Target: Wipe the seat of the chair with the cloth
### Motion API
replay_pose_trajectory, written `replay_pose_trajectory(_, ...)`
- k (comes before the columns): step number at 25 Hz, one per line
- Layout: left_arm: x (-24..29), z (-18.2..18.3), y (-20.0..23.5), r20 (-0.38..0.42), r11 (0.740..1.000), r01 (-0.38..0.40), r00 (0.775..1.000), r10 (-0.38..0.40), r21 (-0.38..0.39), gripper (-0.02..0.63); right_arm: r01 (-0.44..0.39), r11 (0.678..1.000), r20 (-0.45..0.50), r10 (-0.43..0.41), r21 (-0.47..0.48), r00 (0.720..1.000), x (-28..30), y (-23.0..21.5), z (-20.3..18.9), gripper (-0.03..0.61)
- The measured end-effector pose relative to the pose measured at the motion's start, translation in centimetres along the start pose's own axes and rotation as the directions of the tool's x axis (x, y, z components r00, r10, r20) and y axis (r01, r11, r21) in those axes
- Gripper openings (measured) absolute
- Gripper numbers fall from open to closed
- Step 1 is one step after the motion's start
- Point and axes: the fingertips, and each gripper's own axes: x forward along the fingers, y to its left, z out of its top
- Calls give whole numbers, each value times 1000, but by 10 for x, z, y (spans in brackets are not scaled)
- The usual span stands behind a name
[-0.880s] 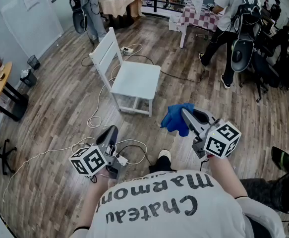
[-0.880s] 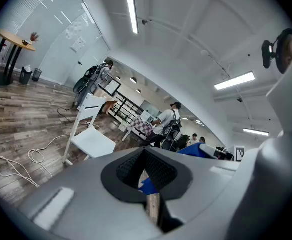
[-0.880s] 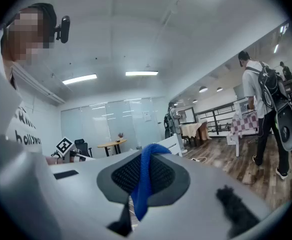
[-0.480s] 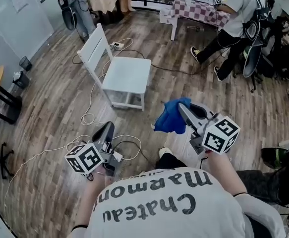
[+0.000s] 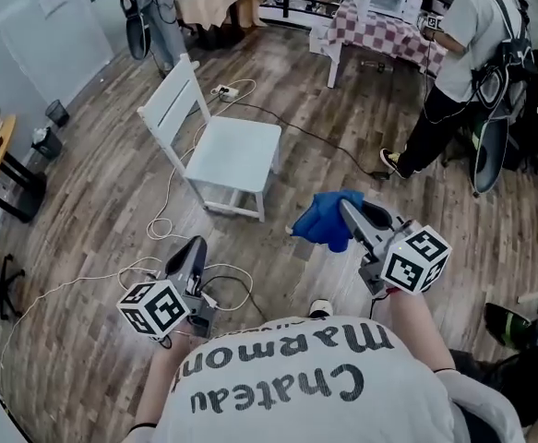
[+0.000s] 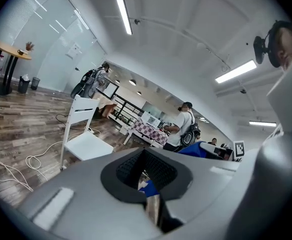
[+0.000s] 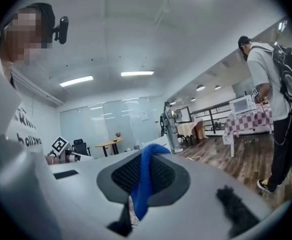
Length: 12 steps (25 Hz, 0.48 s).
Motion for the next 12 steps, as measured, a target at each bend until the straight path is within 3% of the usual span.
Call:
replay_pose_trajectory(4,43,-1,-27,54,1000,2,999,-3,11,8,-24,998,-19,23,-58,1000,-17,-42,9,29)
replay_pose_trajectory(8,101,-15,-57,36,999,31,999,-30,-16,8,-26,998,-22,25,-65,999,-34,-96,21,29)
replay_pose_trajectory(12,142,-25,-77,34,1000,-3,999,3,-1,8,-43,998,-5,43,-35,999,-51,-140,32,29)
